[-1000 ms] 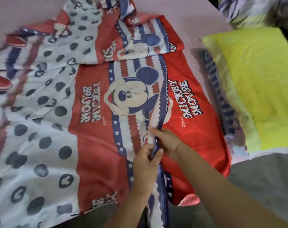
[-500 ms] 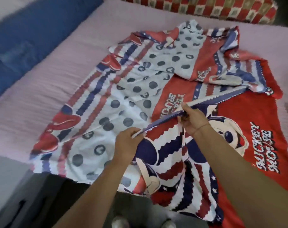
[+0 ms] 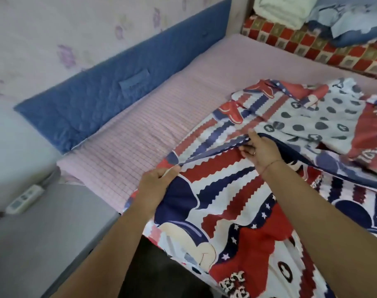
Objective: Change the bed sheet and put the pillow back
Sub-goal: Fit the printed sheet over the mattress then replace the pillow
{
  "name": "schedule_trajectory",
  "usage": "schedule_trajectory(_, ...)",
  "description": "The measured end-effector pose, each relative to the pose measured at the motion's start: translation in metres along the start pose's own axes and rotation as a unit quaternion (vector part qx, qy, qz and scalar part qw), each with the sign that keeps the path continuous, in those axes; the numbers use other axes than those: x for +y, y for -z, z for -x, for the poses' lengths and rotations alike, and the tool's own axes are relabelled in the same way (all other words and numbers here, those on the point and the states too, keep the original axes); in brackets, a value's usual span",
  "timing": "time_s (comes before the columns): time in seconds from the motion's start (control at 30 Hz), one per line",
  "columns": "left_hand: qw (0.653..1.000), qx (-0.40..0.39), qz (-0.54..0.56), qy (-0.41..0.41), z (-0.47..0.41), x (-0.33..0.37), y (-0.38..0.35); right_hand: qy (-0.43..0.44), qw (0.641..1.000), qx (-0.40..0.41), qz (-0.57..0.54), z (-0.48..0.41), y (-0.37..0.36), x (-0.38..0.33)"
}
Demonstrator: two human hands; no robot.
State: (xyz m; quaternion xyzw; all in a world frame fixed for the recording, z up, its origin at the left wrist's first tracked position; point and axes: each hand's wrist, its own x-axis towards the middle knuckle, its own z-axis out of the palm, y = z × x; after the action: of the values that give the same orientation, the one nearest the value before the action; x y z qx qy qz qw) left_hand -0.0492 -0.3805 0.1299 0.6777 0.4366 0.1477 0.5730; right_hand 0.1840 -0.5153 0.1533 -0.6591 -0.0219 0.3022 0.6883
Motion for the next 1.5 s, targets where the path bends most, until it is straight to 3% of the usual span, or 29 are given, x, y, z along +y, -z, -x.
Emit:
schedule_trajectory(0.2, 0.997, 0.062, 0.01, 0.035, -0.051, -0.009, 0.08, -0.047, 0.996, 0.027, -0.066, -0.085, -0.047, 0.001)
schedule_trajectory(0.3, 0.994, 0.086, 0.023, 0.061, -0.083, -0.025, 0.111, -0.096, 0.994, -0.01, -0.045, -0.127, -0.081, 0.005)
schedule_trajectory(0.43, 0.991, 0.106, 0.01, 0.076, -0.128, -0.042, 0.138, -0.151, 0.988, 0.006, 0.042, -0.162, -0.121, 0.025)
schedule_trajectory(0.53, 0.991, 0.108, 0.016, 0.081, -0.153, -0.049, 0.149, -0.153, 0.981, -0.045, 0.113, -0.172, -0.141, 0.042)
schedule_trajectory(0.7, 0.992, 0.089, 0.004, 0.093, -0.185, -0.059, 0.159, -0.135, 0.958, -0.201, 0.155, -0.164, -0.154, 0.059)
schedule_trajectory(0.77, 0.992, 0.089, 0.004, 0.09, -0.2, -0.058, 0.161, -0.113, 0.938, -0.232, 0.23, -0.162, -0.15, 0.064)
schedule_trajectory(0.87, 0.994, 0.081, 0.003, 0.076, -0.222, -0.049, 0.163, -0.089, 0.912, -0.244, 0.319, -0.167, -0.129, 0.064)
schedule_trajectory(1.07, 0.996, 0.065, -0.04, 0.045, -0.252, -0.029, 0.168, -0.083, 0.907, -0.18, 0.372, -0.183, -0.09, 0.051)
schedule_trajectory(1.2, 0.997, 0.064, -0.042, 0.031, -0.26, -0.02, 0.171, -0.084, 0.873, -0.168, 0.451, -0.196, -0.077, 0.035)
schedule_trajectory(1.3, 0.995, 0.069, -0.06, 0.028, -0.264, -0.021, 0.173, -0.07, 0.867, -0.154, 0.469, -0.2, -0.071, 0.024)
schedule_trajectory(1.4, 0.994, 0.079, -0.062, 0.037, -0.265, -0.024, 0.178, -0.067, 0.848, -0.179, 0.495, -0.2, -0.066, 0.015)
schedule_trajectory(1.5, 0.993, 0.095, -0.061, 0.033, -0.259, -0.024, 0.181, -0.07, 0.773, -0.219, 0.591, -0.202, -0.056, 0.005)
